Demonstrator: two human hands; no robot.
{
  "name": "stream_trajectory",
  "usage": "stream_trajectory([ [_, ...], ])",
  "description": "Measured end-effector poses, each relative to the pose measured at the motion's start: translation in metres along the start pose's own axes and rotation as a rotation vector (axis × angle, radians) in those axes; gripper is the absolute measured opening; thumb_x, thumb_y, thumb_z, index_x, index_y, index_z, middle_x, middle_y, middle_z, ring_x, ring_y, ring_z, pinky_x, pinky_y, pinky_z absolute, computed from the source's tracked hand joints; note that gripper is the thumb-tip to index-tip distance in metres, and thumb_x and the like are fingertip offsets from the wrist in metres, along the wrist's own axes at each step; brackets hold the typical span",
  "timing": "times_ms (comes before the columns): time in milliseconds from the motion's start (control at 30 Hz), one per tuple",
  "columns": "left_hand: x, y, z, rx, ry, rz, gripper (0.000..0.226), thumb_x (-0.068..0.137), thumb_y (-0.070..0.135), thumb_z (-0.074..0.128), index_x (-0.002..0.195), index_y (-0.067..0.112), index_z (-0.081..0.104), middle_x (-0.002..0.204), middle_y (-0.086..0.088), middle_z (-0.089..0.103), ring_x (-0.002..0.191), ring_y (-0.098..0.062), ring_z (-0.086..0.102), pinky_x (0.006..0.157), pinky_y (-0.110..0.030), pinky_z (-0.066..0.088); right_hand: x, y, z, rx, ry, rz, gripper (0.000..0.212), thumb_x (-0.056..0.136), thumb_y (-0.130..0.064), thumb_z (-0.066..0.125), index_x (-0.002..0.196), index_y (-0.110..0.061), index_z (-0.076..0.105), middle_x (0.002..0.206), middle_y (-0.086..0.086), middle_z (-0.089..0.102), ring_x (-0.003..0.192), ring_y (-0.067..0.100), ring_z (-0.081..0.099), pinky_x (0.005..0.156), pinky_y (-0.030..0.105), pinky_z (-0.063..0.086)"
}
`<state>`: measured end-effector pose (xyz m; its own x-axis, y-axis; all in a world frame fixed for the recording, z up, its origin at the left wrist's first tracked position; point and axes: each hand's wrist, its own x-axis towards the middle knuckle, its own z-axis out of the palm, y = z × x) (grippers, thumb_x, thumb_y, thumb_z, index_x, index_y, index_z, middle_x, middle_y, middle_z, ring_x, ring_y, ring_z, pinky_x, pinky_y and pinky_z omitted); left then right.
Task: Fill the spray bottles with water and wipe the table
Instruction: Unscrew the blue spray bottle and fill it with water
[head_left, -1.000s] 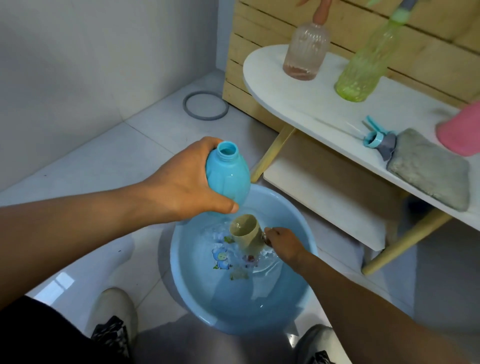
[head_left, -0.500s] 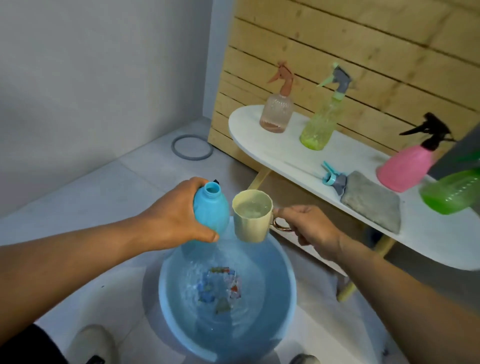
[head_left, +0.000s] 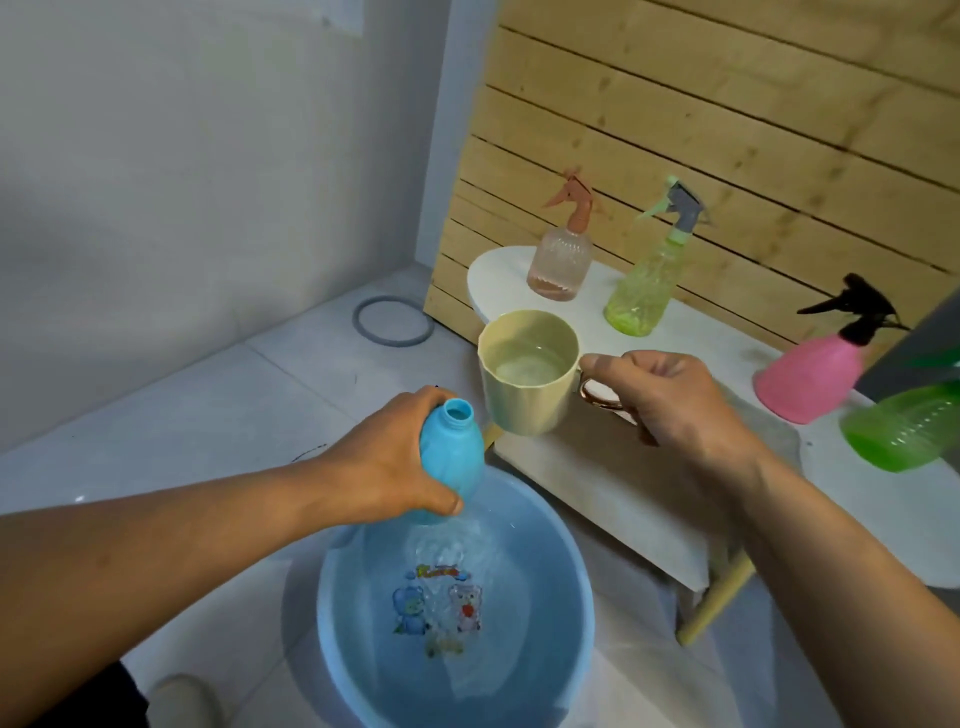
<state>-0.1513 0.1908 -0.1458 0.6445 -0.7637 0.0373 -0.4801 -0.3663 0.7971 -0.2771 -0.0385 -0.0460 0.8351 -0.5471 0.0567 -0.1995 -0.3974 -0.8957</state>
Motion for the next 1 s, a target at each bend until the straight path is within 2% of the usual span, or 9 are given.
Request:
stream_trajectory([
  [200, 0.0031, -0.0038, 0.0002, 0.024, 0.005, 0.005, 0.087, 0.051, 0.044, 0.093, 0.121, 0.048, 0.042, 0.117, 0.019, 0.052, 0.103, -0.010, 0.059, 0.079, -0.025, 0.056, 0.0020, -0.0029, -0.0001, -0.066, -0.012, -0.096, 0.047, 0.086, -0.036, 0.078, 0.053, -0.019, 0.049, 0.050, -0.008, 0.043, 0.048, 0.009, 0.034, 0.043, 0.013, 0.028],
  [300, 0.0029, -0.0055, 0.0002, 0.035, -0.005, 0.001, 0.088, 0.051, 0.045, 0.093, 0.123, 0.046, 0.043, 0.118, 0.017, 0.053, 0.104, -0.011, 0.059, 0.083, -0.030, 0.058, 0.0025, -0.0028, 0.0009, -0.083, -0.029, -0.111, 0.047, 0.084, -0.040, 0.079, 0.053, -0.019, 0.051, 0.062, 0.006, 0.046, 0.066, 0.016, 0.044, 0.056, 0.025, 0.031],
  [367, 0.0028, -0.0057, -0.0001, 0.034, -0.009, -0.001, 0.089, 0.051, 0.045, 0.092, 0.125, 0.045, 0.043, 0.118, 0.017, 0.053, 0.104, -0.010, 0.059, 0.083, -0.031, 0.058, 0.0023, -0.0025, 0.0014, -0.106, -0.032, -0.121, 0.048, 0.083, -0.043, 0.079, 0.051, -0.020, 0.052, 0.061, 0.004, 0.044, 0.067, 0.016, 0.045, 0.061, 0.031, 0.031],
  [500, 0.0031, -0.0052, 0.0000, 0.026, -0.011, 0.008, 0.089, 0.051, 0.045, 0.092, 0.126, 0.045, 0.042, 0.118, 0.018, 0.053, 0.103, -0.009, 0.060, 0.081, -0.029, 0.059, 0.0011, -0.0040, 0.0035, -0.174, -0.011, -0.154, 0.049, 0.083, -0.046, 0.078, 0.051, -0.021, 0.051, 0.051, -0.010, 0.036, 0.050, 0.009, 0.032, 0.045, 0.019, 0.028],
  [567, 0.0028, -0.0050, 0.0008, 0.025, -0.014, 0.010, 0.089, 0.052, 0.045, 0.092, 0.125, 0.046, 0.041, 0.118, 0.018, 0.052, 0.103, -0.008, 0.059, 0.080, -0.027, 0.058, 0.0003, -0.0049, 0.0042, -0.201, 0.000, -0.167, 0.049, 0.083, -0.046, 0.078, 0.051, -0.022, 0.050, 0.048, -0.013, 0.034, 0.046, 0.006, 0.029, 0.042, 0.016, 0.026],
  [800, 0.0023, -0.0055, 0.0029, 0.017, -0.008, 0.007, 0.089, 0.053, 0.041, 0.095, 0.123, 0.049, 0.040, 0.116, 0.020, 0.051, 0.101, -0.004, 0.059, 0.073, -0.017, 0.051, -0.0025, -0.0071, 0.0056, -0.286, 0.030, -0.222, 0.047, 0.082, -0.046, 0.078, 0.061, -0.011, 0.053, 0.048, -0.012, 0.037, 0.046, 0.007, 0.030, 0.043, 0.019, 0.027],
  [1000, 0.0006, -0.0058, 0.0017, 0.032, -0.008, 0.003, 0.090, 0.054, 0.040, 0.096, 0.124, 0.048, 0.039, 0.116, 0.021, 0.049, 0.102, -0.005, 0.058, 0.074, -0.018, 0.051, -0.0047, -0.0089, 0.0066, -0.341, 0.059, -0.245, 0.045, 0.081, -0.049, 0.077, 0.062, -0.015, 0.054, 0.045, -0.012, 0.038, 0.044, 0.006, 0.032, 0.043, 0.018, 0.028],
])
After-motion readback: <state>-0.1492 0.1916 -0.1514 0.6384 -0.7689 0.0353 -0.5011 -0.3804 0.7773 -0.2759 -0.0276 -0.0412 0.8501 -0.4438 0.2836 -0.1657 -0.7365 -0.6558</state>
